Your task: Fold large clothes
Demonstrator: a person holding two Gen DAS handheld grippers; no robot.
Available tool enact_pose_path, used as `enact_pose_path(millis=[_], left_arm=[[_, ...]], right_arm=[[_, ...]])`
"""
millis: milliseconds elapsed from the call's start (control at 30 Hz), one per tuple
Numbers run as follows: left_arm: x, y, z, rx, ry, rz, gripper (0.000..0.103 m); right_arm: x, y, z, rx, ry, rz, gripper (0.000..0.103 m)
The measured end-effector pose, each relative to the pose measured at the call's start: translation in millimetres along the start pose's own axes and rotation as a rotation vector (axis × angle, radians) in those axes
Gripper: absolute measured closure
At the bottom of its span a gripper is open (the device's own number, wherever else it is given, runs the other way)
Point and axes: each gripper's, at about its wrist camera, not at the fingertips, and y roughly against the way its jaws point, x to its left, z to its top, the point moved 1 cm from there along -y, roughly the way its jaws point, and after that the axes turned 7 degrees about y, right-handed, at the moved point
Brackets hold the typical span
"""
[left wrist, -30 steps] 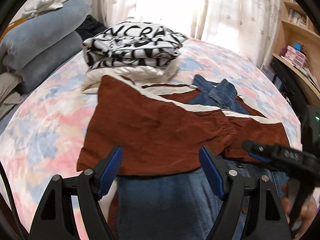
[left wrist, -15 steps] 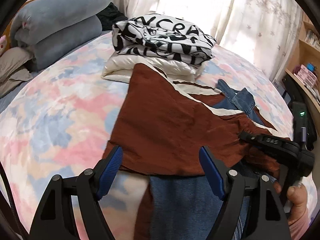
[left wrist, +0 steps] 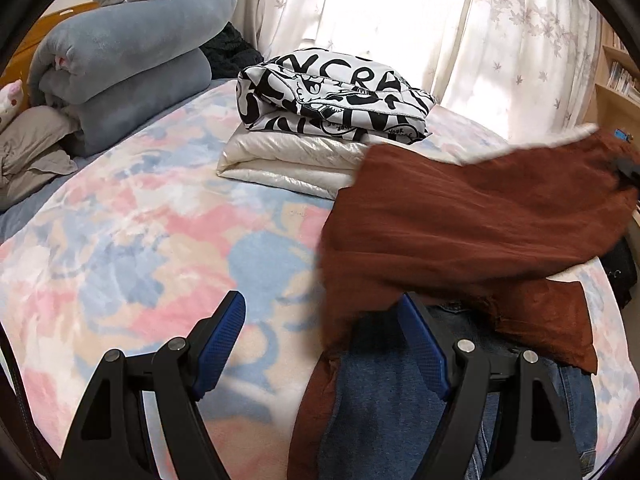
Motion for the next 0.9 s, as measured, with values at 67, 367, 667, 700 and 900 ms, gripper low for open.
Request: enact_pose_path(millis=[67, 367, 667, 700, 900], left_arm=[[-1.7, -2.8, -1.2, 0.008, -0.004, 0.005, 0.026], [-17.0, -31.1, 3.1, 0.060, -0.072, 0.025, 0.026], [-38.8, -107.8, 40.3, 0.194, -0.205, 0.027, 0.025], [-39.8, -116.9, 44.4, 0.206, -0.205, 0.031, 0.025], [-41.3, -186.0, 70.7, 0.330, -0.138, 0.005, 0.025]], right_arm=[[-21.8, 1.6, -5.1, 0.004, -0.013, -0.076, 0.092], [-133.4, -50.1, -104.9, 0.341, -0.160, -0.305, 0.088], [-160.2, -32.4, -132.6, 0.409, -0.315, -0.205, 0.057], [-160.5, -31.3, -134.3, 0.411, -0.311, -0.200, 0.057], [-163.5, -28.6, -135.3, 0.412, -0.316, -0.162, 0.057]])
